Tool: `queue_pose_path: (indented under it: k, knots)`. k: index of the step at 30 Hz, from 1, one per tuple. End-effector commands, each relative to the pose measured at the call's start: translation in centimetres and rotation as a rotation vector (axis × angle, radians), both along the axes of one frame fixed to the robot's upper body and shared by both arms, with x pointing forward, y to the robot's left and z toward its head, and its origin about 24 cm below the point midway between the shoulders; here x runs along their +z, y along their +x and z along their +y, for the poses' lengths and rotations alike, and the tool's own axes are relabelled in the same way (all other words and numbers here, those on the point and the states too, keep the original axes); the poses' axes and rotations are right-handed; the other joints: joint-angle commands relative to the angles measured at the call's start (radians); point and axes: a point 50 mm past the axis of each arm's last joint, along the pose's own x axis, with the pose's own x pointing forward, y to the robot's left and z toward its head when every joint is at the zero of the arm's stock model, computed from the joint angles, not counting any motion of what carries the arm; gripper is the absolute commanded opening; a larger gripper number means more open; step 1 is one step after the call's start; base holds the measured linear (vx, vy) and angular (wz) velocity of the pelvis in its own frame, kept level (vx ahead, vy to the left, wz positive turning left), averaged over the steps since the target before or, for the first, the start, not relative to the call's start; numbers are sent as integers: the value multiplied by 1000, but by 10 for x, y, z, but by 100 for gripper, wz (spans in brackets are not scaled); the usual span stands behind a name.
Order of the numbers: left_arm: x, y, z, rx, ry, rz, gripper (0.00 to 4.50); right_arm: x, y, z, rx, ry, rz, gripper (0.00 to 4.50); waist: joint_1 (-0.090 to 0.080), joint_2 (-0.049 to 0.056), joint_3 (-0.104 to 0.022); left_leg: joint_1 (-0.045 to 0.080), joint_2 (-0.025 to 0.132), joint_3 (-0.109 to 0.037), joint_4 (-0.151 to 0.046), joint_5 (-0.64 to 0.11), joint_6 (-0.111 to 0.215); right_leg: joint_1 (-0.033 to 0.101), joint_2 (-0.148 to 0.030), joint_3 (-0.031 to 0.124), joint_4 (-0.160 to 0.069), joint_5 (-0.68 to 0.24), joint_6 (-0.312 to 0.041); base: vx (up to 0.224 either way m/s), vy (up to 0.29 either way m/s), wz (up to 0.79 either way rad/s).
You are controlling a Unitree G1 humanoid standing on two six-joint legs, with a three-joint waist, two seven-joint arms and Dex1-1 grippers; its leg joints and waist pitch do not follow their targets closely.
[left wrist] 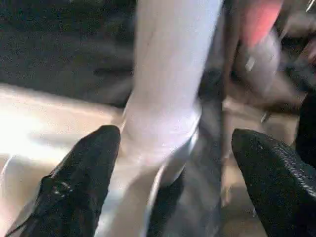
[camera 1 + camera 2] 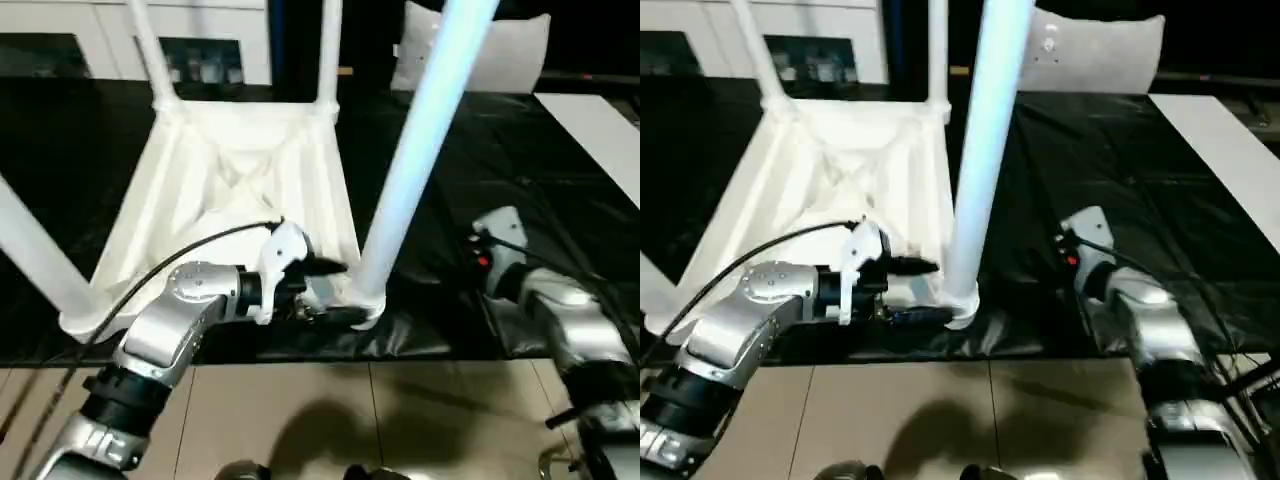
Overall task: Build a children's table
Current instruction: Rotate table base, then rotate leg to tighten
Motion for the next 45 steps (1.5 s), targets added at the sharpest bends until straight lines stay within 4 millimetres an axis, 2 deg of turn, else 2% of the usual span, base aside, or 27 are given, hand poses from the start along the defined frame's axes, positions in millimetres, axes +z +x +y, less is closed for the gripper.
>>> queue_pose_path:
  k: [1,4,7,9,10,13,16,19,21,22,23,24,25,26,28,29,32,43,44,45]
  knots:
    - [-3,1,3,-33,70,-17,371,10,-6,-5,30,7,-8,450,4,4,-79,19,103,-54,-69,-134,84,61,-129,91,-77,-318,-104,0,0,0]
    - [-7,0,5,-50,95,-5,348,12,-15,-5,114,1,31,450,11,3,-80,19,103,-54,-69,-133,76,65,-132,92,-79,-337,-101,0,0,0]
    - [-9,0,7,-55,102,5,314,16,-24,-5,202,13,32,450,17,0,-82,14,103,-53,-66,-119,85,64,-133,90,-77,-317,-110,0,0,0]
    - [-12,2,9,-54,109,4,306,17,-28,-6,222,9,46,450,22,0,-83,14,100,-52,-65,-114,87,65,-135,90,-79,-324,-107,0,0,0]
    - [-12,3,9,-55,111,4,278,17,-29,-6,229,8,52,450,22,0,-83,15,100,-53,-66,-111,88,64,-133,88,-80,-331,-101,0,0,0]
    - [-15,8,14,-45,131,-1,264,20,-39,-3,316,8,102,450,26,-2,-83,15,99,-53,-65,-113,95,65,-129,86,-85,-350,-80,0,0,0]
    - [-16,9,15,-44,136,2,246,20,-42,-2,350,7,114,450,28,-2,-82,15,100,-53,-65,-125,92,63,-134,84,-89,-370,-76,0,0,0]
    - [-17,12,20,-46,156,10,222,20,-44,-1,367,-2,113,450,29,-2,-78,19,95,-53,-66,-148,77,61,-135,81,-102,-441,-53,0,0,0]
    - [-18,15,22,-33,166,8,193,20,-43,-1,368,-7,106,450,26,-1,-70,24,94,-55,-68,-186,63,59,-134,75,-115,-512,-27,0,0,0]
    - [-19,17,23,-30,169,5,185,21,-42,-1,368,-6,107,450,26,-1,-70,24,94,-55,-68,-186,63,59,-134,75,-115,-512,-27,0,0,0]
    - [-19,19,24,-22,172,3,176,21,-42,0,369,-6,105,450,21,0,-63,38,88,-55,-67,-235,48,54,-134,67,-133,-605,9,0,0,0]
    - [-20,22,25,-16,176,1,176,22,-42,1,374,-3,106,450,20,-1,-65,38,88,-59,-68,-245,37,60,-138,63,-136,-628,24,0,0,0]
    - [-20,22,25,-16,177,1,167,22,-42,1,374,-3,106,450,21,0,-66,39,90,-60,-69,-246,35,61,-138,62,-138,-626,29,0,0,0]
    - [-20,23,25,-16,183,1,157,22,-42,2,381,-2,108,450,21,2,-68,40,92,-61,-70,-243,35,61,-137,63,-136,-609,28,0,0,0]
    - [-20,25,26,-31,194,-7,141,22,-42,2,392,-2,113,450,21,3,-73,34,104,-67,-77,-225,41,65,-140,68,-123,-522,4,0,0,0]
    - [-20,26,26,-36,196,-11,127,22,-42,2,394,-4,114,450,21,6,-73,35,106,-66,-78,-225,42,62,-141,71,-120,-493,-15,0,0,0]
    - [-17,29,25,-60,199,-20,103,22,-42,3,409,-8,116,450,23,4,-73,34,107,-62,-77,-220,42,65,-145,76,-112,-454,-51,0,0,0]
    - [-20,29,27,-163,288,-6,27,19,-42,5,443,-10,131,450,27,4,-72,33,108,-62,-78,-212,41,67,-149,78,-112,-460,-57,0,0,0]
    - [-20,30,28,-165,296,-9,24,19,-42,6,450,-10,132,450,27,12,-70,32,108,-62,-79,-219,40,67,-148,77,-115,-463,-57,0,0,0]
    - [-21,30,28,-171,310,-11,21,18,-41,8,462,-9,134,450,27,8,-71,31,108,-62,-79,-218,40,69,-147,76,-113,-459,-57,0,0,0]
